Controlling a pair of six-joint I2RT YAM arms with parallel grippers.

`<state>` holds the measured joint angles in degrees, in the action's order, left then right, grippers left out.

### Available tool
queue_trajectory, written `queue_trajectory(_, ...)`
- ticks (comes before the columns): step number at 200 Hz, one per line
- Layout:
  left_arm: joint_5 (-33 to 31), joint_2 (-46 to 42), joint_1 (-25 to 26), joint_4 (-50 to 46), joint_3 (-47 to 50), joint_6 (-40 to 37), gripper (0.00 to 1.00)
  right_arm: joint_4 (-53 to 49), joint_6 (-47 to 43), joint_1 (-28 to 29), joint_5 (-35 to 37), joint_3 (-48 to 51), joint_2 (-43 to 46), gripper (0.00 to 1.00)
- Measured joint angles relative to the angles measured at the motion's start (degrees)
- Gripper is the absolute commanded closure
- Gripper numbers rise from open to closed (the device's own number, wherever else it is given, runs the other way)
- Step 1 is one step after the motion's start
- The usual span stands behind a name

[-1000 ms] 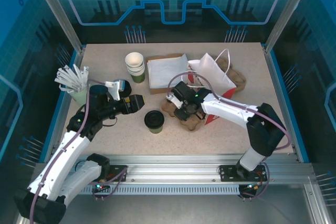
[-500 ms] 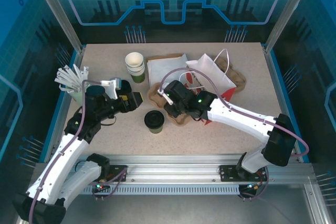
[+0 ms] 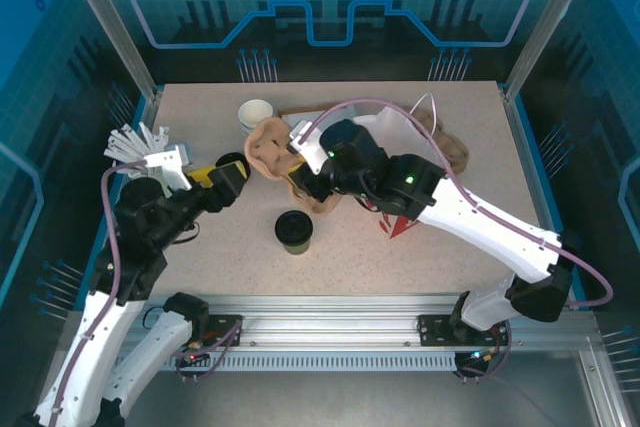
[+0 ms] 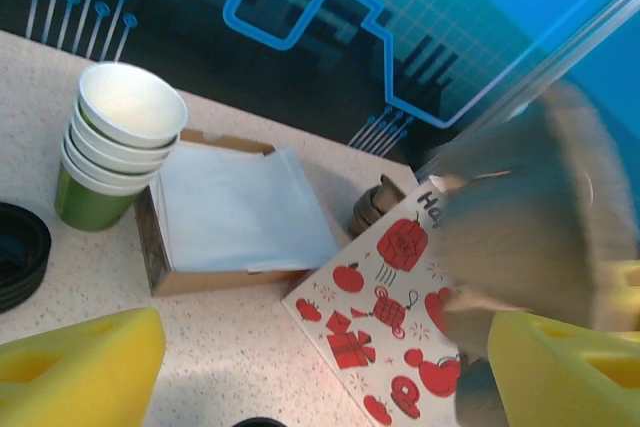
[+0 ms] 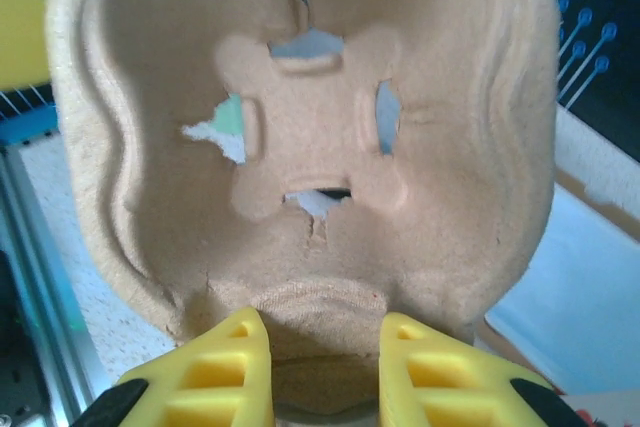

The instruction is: Pack the takeout coffee

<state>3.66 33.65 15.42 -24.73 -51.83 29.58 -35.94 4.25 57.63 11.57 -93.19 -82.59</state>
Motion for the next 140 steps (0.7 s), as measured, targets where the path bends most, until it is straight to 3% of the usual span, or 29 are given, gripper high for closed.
queue_trajectory(66, 2.69, 9.68, 0.83, 1.22, -5.05, 0.28, 0.18, -2.21, -0.87, -13.46, -4.7, -4.94, 8.28, 0.77)
queue_trajectory(100, 4.72, 20.2, 6.78, 4.13, -10.91, -1.73, 0.18, -5.44, -1.97, -20.44, -4.0, -5.03, 10.14, 0.77)
queue_trajectory(140, 7.85, 38.01, 12.28, 4.72, -23.45, -10.54, 0.22, -7.98, -3.26, -24.9, -1.22, -3.87, 11.04, 0.77)
